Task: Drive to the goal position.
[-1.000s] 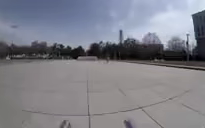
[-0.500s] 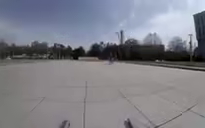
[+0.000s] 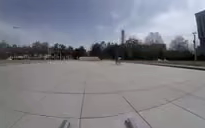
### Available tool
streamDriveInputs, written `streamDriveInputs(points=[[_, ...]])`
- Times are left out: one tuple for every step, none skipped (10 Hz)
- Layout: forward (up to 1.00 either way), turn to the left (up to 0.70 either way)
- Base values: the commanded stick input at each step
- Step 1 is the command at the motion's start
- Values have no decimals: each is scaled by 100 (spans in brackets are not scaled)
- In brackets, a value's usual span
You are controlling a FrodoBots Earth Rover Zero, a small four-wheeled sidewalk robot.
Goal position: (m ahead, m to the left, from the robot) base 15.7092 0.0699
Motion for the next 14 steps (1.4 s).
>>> streamDriveInputs(points=[[85,0],[85,0],[85,0],[85,0],[85,0],[85,0],[85,0],[85,0],[85,0],[85,0],[85,0],[85,0],[85,0],[85,0]])
